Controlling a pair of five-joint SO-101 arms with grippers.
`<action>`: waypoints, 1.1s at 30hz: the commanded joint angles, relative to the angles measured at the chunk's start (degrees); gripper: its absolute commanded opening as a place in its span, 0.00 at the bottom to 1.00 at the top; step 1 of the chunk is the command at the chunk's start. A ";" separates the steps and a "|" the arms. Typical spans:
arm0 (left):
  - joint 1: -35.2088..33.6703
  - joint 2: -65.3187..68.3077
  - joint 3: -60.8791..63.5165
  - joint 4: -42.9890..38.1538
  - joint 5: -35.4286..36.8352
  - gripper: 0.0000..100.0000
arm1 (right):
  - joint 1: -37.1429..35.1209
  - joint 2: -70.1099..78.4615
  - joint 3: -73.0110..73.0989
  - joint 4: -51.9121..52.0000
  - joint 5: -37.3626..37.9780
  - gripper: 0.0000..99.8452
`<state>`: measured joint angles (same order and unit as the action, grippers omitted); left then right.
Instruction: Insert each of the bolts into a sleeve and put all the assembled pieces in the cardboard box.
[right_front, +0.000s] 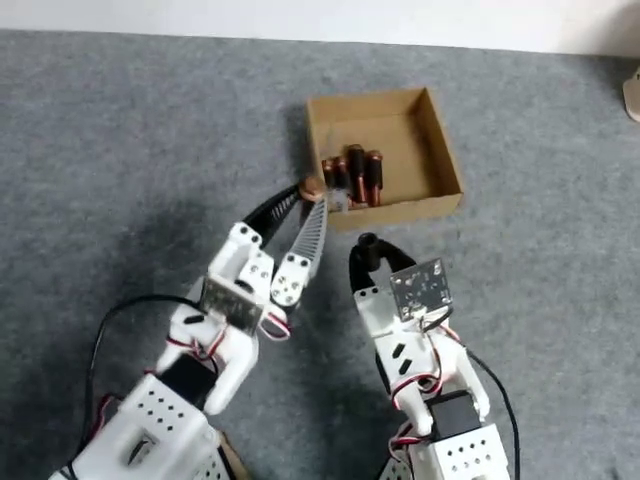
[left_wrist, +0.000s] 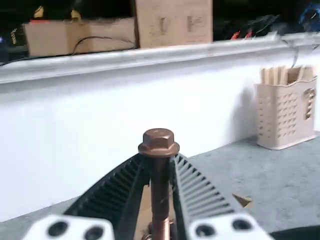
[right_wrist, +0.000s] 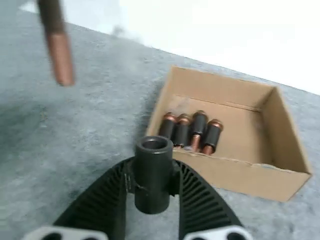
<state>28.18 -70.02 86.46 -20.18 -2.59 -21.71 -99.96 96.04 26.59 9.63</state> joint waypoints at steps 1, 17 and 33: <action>2.77 -2.15 0.22 -2.73 0.62 0.01 | -2.15 -1.54 8.22 1.19 0.88 0.01; 3.38 -1.98 -1.01 3.25 31.82 0.01 | -3.21 -2.07 8.22 1.45 0.53 0.01; 0.31 -1.89 -0.75 0.09 32.53 0.01 | -5.93 -2.15 8.22 1.19 0.53 0.01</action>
<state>30.73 -70.73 87.16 -17.63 29.76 -26.73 -100.31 96.04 27.91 9.63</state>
